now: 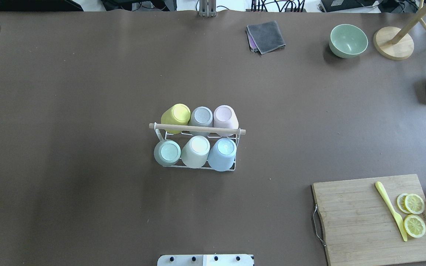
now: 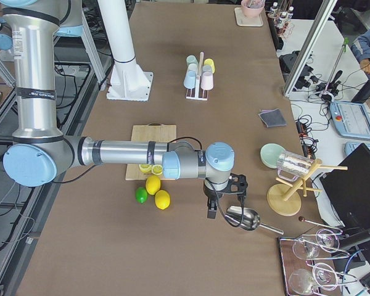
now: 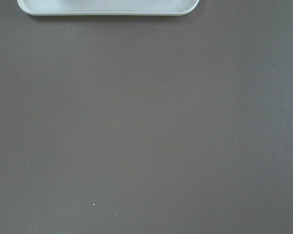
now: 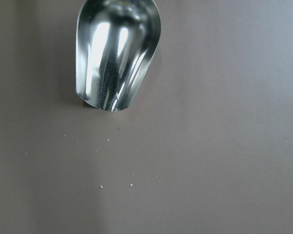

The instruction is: Place cup on cup holder

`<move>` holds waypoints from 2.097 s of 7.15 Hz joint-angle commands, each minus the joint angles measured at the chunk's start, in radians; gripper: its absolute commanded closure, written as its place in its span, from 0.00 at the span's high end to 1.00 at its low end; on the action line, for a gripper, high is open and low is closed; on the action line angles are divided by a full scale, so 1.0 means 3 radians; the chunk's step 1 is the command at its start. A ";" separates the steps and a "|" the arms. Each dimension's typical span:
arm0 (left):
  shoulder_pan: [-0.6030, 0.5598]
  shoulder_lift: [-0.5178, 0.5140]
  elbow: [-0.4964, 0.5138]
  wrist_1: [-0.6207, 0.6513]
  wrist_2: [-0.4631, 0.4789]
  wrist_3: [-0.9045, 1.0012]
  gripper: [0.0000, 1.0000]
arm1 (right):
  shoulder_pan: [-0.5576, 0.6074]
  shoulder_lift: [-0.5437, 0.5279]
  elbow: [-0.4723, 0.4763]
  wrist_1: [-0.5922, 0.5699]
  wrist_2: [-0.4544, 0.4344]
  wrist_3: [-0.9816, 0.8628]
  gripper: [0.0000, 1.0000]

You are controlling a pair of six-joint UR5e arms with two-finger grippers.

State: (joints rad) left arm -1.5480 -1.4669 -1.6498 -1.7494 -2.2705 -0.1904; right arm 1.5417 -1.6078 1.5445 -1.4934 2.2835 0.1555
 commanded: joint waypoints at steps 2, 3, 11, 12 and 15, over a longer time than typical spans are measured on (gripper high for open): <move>0.0001 -0.0004 0.0008 -0.0028 -0.0004 0.0001 0.98 | 0.0239 -0.0025 -0.0046 -0.0007 0.0140 -0.0012 1.00; 0.0001 -0.0004 0.0008 -0.0028 -0.0004 0.0001 0.98 | 0.0296 -0.0045 0.0066 -0.0175 0.0186 -0.0007 0.99; 0.0001 -0.0009 0.0008 -0.0034 -0.0004 0.0001 0.98 | 0.0296 -0.0045 0.0604 -0.1005 0.0130 -0.0007 1.00; 0.0001 -0.0014 0.0002 -0.0034 -0.0004 0.0001 0.98 | 0.0296 -0.0045 0.0604 -0.1005 0.0130 -0.0007 1.00; 0.0001 -0.0029 0.0007 -0.0033 -0.0015 -0.0004 0.98 | 0.0291 -0.0045 0.0594 -0.1005 0.0120 0.0018 1.00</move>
State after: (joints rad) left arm -1.5478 -1.4750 -1.6487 -1.7584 -2.2742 -0.1915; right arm 1.6302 -1.6214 1.7241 -1.7948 2.3218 0.1595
